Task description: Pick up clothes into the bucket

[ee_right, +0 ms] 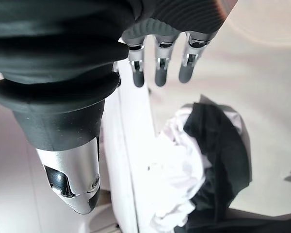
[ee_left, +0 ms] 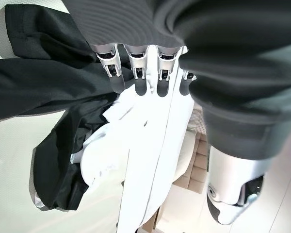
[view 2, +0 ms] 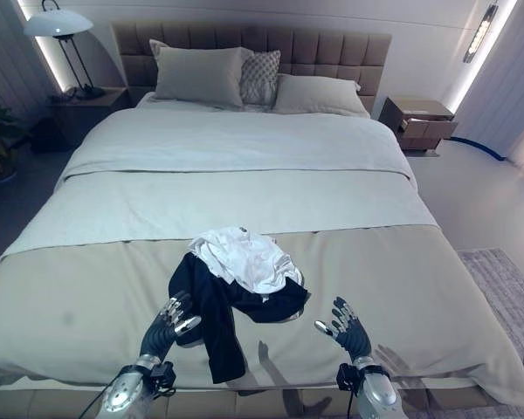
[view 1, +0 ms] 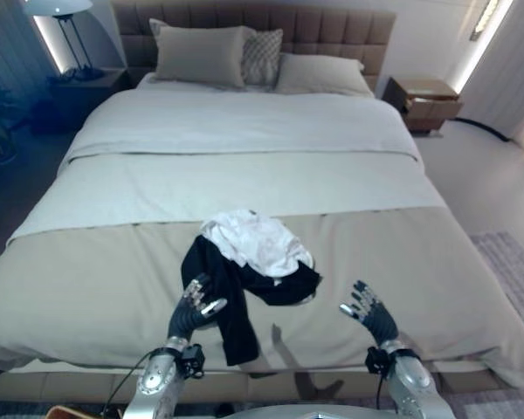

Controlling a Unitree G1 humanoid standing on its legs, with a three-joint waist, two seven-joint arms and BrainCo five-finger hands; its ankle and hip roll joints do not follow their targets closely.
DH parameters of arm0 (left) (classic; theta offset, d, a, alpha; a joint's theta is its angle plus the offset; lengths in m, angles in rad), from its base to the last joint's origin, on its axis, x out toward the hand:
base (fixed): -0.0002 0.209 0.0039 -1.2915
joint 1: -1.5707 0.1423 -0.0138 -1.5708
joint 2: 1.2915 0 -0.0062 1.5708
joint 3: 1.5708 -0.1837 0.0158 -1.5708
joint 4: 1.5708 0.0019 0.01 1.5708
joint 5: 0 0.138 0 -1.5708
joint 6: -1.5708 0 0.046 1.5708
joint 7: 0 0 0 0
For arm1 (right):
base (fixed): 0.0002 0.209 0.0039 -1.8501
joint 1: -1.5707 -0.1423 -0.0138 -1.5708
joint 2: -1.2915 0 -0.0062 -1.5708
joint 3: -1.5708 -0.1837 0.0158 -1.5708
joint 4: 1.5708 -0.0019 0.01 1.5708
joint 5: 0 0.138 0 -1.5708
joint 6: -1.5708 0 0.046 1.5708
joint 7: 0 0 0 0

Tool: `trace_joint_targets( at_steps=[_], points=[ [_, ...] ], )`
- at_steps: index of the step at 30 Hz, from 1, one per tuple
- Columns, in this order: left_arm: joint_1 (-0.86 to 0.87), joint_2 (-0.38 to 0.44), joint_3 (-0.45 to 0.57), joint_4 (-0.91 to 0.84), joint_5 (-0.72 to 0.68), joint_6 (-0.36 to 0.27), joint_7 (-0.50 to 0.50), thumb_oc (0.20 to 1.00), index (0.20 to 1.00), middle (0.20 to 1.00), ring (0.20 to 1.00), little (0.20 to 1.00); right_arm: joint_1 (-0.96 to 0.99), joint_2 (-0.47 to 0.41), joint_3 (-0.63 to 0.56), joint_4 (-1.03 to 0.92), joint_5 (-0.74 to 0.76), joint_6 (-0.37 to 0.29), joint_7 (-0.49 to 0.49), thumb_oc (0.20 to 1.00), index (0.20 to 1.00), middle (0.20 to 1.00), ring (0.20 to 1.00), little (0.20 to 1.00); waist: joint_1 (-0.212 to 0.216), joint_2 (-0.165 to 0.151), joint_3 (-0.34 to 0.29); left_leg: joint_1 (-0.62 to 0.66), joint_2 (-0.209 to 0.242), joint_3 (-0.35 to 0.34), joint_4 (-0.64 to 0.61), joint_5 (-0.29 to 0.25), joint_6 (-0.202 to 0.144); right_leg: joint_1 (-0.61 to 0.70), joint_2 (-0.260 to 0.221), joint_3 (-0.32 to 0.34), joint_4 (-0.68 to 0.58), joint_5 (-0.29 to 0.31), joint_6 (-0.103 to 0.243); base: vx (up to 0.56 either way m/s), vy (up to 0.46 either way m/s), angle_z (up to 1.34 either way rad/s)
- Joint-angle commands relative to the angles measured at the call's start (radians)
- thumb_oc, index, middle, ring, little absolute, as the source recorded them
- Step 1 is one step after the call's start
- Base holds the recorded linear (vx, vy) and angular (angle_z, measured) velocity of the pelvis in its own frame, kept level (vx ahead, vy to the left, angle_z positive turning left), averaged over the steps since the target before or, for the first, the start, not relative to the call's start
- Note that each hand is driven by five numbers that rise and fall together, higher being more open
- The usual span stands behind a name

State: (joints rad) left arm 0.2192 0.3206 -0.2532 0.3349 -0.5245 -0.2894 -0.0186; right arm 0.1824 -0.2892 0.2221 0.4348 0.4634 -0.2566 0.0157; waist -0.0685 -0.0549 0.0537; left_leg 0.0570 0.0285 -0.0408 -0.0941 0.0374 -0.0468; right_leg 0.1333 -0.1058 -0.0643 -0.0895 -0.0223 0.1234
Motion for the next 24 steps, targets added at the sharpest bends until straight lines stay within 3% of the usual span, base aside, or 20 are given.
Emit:
trace_joint_targets(
  at_steps=[1, 19, 24],
  points=[
    [-0.046, 0.014, 0.032, -0.046, 0.018, -0.035, -0.001, 1.0, 1.0, 1.0, 1.0, 1.0, -0.026, -0.012, -0.009, -0.079, 0.011, -0.05, 0.004, 1.0, 1.0, 1.0, 1.0, 1.0, -0.003, 0.007, 0.009, -0.001, 0.097, 0.119, 0.014, -0.001, -0.029, -0.062, -0.077, -0.111, 0.002, 0.083, 0.05, 0.0, 0.0, 0.0],
    [-0.026, 0.009, 0.04, -0.033, 0.016, -0.031, 0.007, 1.0, 1.0, 1.0, 1.0, 1.0, -0.005, -0.011, -0.014, -0.092, 0.017, -0.048, 0.007, 1.0, 1.0, 1.0, 1.0, 1.0, 0.004, 0.006, 0.019, 0.004, 0.104, 0.102, 0.023, -0.004, -0.034, -0.039, -0.072, -0.117, 0.002, 0.069, 0.043, 0.0, -0.002, 0.0],
    [-0.046, 0.021, 0.047, -0.03, 0.006, -0.039, 0.008, 1.0, 1.0, 1.0, 1.0, 1.0, -0.006, -0.03, -0.019, -0.115, -0.003, -0.051, 0.011, 1.0, 1.0, 1.0, 1.0, 1.0, 0.0, 0.01, 0.046, -0.033, 0.114, 0.076, 0.076, -0.01, -0.037, -0.08, -0.075, -0.102, 0.095, 0.039, 0.028, -0.03, -0.041, 0.06]
  ],
)
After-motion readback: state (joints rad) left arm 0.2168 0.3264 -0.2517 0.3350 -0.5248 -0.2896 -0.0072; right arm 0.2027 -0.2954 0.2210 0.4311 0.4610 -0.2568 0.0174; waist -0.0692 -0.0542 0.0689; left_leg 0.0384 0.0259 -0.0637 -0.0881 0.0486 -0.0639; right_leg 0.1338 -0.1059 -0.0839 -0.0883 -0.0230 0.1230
